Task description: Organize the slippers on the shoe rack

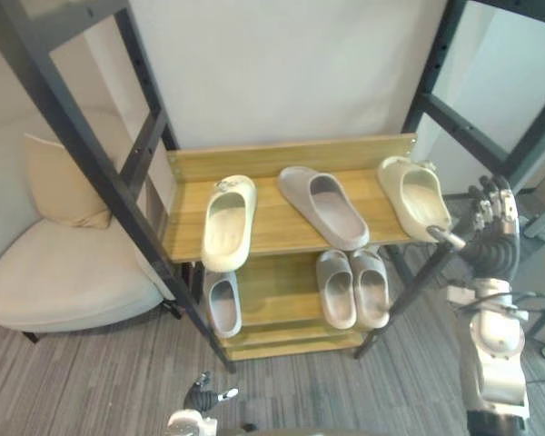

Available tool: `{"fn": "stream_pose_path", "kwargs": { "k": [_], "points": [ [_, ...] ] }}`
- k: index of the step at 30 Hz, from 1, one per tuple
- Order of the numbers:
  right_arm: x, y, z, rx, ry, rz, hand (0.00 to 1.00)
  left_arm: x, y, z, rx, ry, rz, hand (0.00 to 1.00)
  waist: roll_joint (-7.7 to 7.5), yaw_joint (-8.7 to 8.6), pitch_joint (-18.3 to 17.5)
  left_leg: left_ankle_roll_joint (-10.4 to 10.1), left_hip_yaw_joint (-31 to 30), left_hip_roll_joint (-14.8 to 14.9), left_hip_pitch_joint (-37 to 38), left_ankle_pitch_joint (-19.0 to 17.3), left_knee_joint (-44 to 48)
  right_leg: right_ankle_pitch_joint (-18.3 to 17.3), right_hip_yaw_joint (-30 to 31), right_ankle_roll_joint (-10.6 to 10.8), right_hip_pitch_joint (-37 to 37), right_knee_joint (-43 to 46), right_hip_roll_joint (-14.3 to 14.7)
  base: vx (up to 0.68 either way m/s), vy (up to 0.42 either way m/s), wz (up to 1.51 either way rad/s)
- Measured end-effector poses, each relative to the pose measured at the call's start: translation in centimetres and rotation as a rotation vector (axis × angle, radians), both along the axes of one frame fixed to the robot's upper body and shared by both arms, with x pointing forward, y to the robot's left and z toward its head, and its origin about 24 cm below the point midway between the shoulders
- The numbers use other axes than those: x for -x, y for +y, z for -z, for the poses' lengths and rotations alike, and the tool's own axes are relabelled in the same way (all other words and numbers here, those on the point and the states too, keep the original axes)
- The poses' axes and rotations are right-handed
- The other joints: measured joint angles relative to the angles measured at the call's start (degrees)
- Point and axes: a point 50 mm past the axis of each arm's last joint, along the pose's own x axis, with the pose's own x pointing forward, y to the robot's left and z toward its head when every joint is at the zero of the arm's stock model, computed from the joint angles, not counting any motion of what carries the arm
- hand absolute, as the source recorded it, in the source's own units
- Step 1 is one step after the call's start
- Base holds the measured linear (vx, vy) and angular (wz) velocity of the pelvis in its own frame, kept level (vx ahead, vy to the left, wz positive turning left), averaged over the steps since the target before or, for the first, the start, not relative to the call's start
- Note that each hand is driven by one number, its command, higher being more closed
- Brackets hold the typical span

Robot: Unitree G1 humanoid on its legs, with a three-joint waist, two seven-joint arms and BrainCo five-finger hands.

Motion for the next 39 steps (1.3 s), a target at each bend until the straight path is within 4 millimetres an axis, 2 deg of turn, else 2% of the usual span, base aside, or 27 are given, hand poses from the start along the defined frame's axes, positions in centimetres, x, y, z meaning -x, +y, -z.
{"fn": "stream_pose_path", "kwargs": {
  "k": [2,7,12,19,23,31,34,39],
  "points": [
    [-0.8,0.2,-0.4,0.025,0.005,-0.039,0.00,-0.2,0.2,-0.1,-0.006,-0.005,0.002,0.00,-0.46,0.08,0.6,0.0,-0.3,0.0,0.0,0.0,0.0,0.2,0.1,-0.1,0.1,0.0,0.0,0.02,-0.004,0.07],
    [-3.5,0.7,-1.8,0.101,0.017,-0.128,0.00,-0.4,0.1,-0.1,-0.005,-0.011,0.004,0.00,0.30,0.09,1.3,0.0,-1.0,0.1,0.0,0.0,-0.1,0.8,0.7,-0.6,0.1,0.4,0.3,0.00,0.005,0.06],
    [-5.2,0.8,-3.2,0.175,0.036,-0.187,0.00,-0.4,0.0,-0.1,-0.003,-0.012,0.004,0.00,0.87,0.05,1.7,0.0,-1.2,0.2,0.0,0.2,-0.5,1.0,0.8,-0.5,-0.2,0.6,0.4,0.00,0.000,0.00],
    [-7.7,0.4,-5.4,0.310,0.089,-0.224,0.00,-0.4,-0.1,-0.1,0.006,-0.017,-0.004,0.00,1.61,-0.17,2.3,0.2,-2.7,0.6,0.1,2.3,-3.1,2.9,0.6,-0.5,-0.7,0.0,1.0,-0.04,-0.016,0.07],
    [-9.3,1.1,-7.0,0.419,0.124,-0.274,0.00,-0.4,-0.1,-0.1,0.011,-0.019,-0.011,0.00,1.54,-0.03,2.3,0.4,-2.7,0.5,0.2,4.0,-5.2,3.9,0.8,-0.9,-1.4,-0.4,1.0,-0.06,-0.011,0.00],
    [-10.6,3.0,-7.4,0.531,0.174,-0.373,0.00,-0.7,-0.1,-0.3,0.017,-0.042,-0.015,0.00,1.00,0.89,2.6,-0.2,-2.7,0.4,0.8,6.7,-9.0,3.8,1.0,-0.8,-2.2,-1.4,1.0,-0.07,-0.032,-0.02],
    [-10.7,2.9,-6.8,0.562,0.218,-0.379,0.00,-1.1,0.0,-0.4,0.030,-0.052,-0.016,0.00,0.23,1.85,3.1,-0.7,-3.1,0.3,0.8,7.1,-9.2,2.7,1.0,-0.4,-2.1,-1.5,0.8,-0.06,-0.044,-0.01],
    [-10.9,2.0,-5.8,0.589,0.292,-0.358,0.00,-1.2,-0.1,-0.4,0.032,-0.055,-0.017,0.00,0.17,2.41,3.1,-0.5,-4.4,0.3,0.8,7.7,-9.2,2.2,-0.2,-0.5,-1.8,-1.4,0.9,-0.04,-0.043,0.13]
  ]
}}
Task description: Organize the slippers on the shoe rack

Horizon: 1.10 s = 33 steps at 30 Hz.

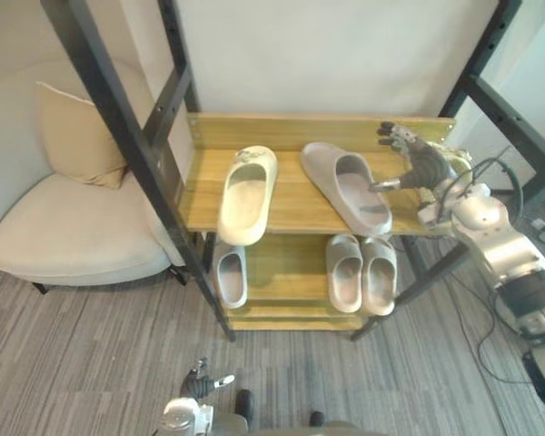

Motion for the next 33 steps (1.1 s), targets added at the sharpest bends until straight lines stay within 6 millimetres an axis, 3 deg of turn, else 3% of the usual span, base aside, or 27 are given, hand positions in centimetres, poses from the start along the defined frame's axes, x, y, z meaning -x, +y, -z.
{"fn": "stream_pose_path", "kwargs": {
  "k": [12,19,26,33],
  "points": [
    [-0.7,-2.0,1.0,0.059,0.036,0.128,0.00,-0.1,0.0,0.0,0.002,-0.004,0.000,0.00,-0.20,0.38,0.0,0.3,-0.7,-0.2,-0.3,0.2,0.0,0.1,-0.5,0.1,0.3,-0.1,-0.1,0.00,-0.006,0.01],
    [-1.3,-1.4,1.8,0.051,0.053,0.143,0.00,-0.1,0.0,0.0,0.011,-0.004,-0.016,0.00,-0.18,0.51,0.1,0.3,-0.6,-0.2,-0.4,0.2,0.0,0.1,-0.4,0.1,0.2,-0.1,-0.1,0.00,0.000,0.00],
    [-2.5,-0.3,0.5,0.015,0.023,0.153,0.00,-0.1,0.1,-0.1,0.023,-0.008,-0.031,0.00,-0.09,0.92,0.3,0.3,-0.4,-0.2,-0.9,0.2,0.0,0.1,-0.3,0.1,-0.4,-0.1,-0.2,-0.01,-0.005,-0.02],
    [-3.5,0.2,0.4,0.010,0.029,0.186,0.00,-0.8,0.0,-0.3,0.028,-0.027,-0.034,0.00,0.11,1.80,1.7,0.2,-1.3,-0.2,-1.9,0.3,0.0,0.1,-1.1,0.1,-0.5,-0.1,-0.1,0.00,-0.012,0.07]
  ]
}}
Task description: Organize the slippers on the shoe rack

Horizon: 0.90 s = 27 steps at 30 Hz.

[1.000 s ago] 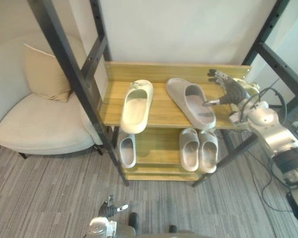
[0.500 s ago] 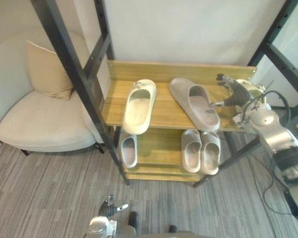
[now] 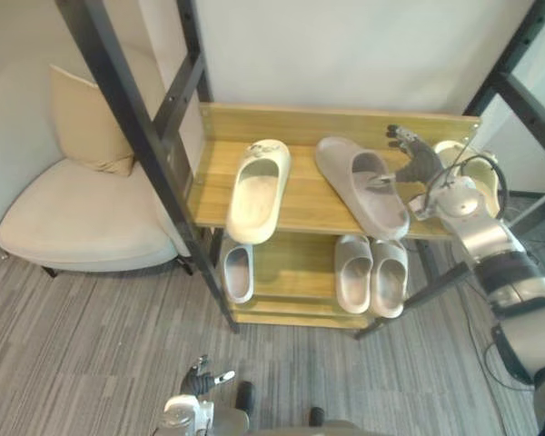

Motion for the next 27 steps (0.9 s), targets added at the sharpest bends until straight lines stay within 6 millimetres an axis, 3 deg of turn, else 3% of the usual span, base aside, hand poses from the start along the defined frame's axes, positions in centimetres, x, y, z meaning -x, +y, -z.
{"fn": "stream_pose_path", "kwargs": {
  "k": [7,8,16,27],
  "points": [
    [-1.1,1.3,-1.3,-0.026,-0.036,0.012,0.00,-0.7,-0.1,-0.4,0.014,-0.034,-0.018,0.00,0.22,1.40,1.7,0.0,-0.6,0.1,-1.0,0.0,0.0,0.0,-0.6,0.0,-0.8,0.3,0.1,0.00,-0.010,0.04],
    [-1.1,1.5,-1.3,-0.036,-0.041,0.013,1.00,-0.7,-0.1,-0.4,0.016,-0.034,-0.021,0.00,0.25,1.40,1.7,0.0,-0.7,0.1,-1.0,0.0,0.0,0.0,-0.6,0.0,-0.8,0.4,0.1,0.01,-0.015,0.08],
    [-1.9,2.8,-2.6,-0.084,-0.090,0.027,1.00,-1.1,-0.1,-0.5,0.019,-0.043,-0.023,0.00,1.49,1.40,3.2,-0.8,-1.2,1.6,-1.3,-0.3,-0.3,1.7,-0.7,-0.5,-1.5,1.3,1.6,-0.01,-0.013,0.02],
    [-1.9,2.9,-3.3,-0.138,-0.114,0.016,1.00,-1.3,-0.1,-0.6,0.018,-0.048,-0.020,0.00,1.52,1.33,3.7,-1.2,-1.2,2.3,-1.6,0.6,0.0,1.8,-0.6,-0.6,-1.8,1.2,2.2,-0.02,-0.026,0.00]
  ]
}}
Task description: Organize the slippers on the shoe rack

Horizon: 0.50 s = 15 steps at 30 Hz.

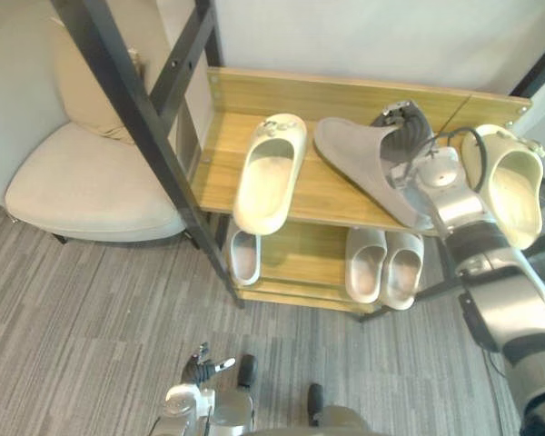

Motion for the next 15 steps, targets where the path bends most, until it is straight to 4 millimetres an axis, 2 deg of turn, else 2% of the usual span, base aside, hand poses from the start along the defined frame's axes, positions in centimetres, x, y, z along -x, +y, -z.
{"fn": "stream_pose_path", "kwargs": {
  "k": [8,11,13,15],
  "points": [
    [2.4,1.0,0.9,-0.038,-0.072,-0.118,1.00,0.2,0.1,0.1,-0.003,0.011,-0.001,0.00,-0.03,-1.16,0.0,0.0,0.4,-0.2,0.2,0.6,0.0,0.0,0.5,0.0,0.0,-0.1,-0.2,-0.04,-0.012,-0.03],
    [3.9,0.7,0.7,-0.089,-0.130,-0.147,1.00,0.3,0.1,0.1,-0.004,0.016,-0.004,0.00,-0.12,-1.76,0.0,0.0,0.7,-0.5,0.2,0.9,0.0,-0.2,0.6,0.1,0.1,-0.5,-0.5,-0.05,-0.010,-0.04],
    [5.3,0.5,1.1,-0.117,-0.157,-0.174,1.00,0.7,0.3,0.3,-0.007,0.026,-0.007,0.00,-0.20,-3.11,-0.1,0.0,0.6,-0.7,0.2,1.1,0.0,-0.4,0.6,0.1,0.1,-0.9,-0.7,-0.06,-0.002,0.02],
    [6.3,-0.1,1.4,-0.129,-0.172,-0.171,1.00,0.8,0.3,0.3,-0.008,0.030,-0.008,0.00,-0.34,-3.55,-0.2,0.0,0.8,-0.7,0.4,1.1,0.0,-0.4,0.9,0.1,0.2,-0.9,-0.7,-0.04,0.000,-0.06]
  ]
}}
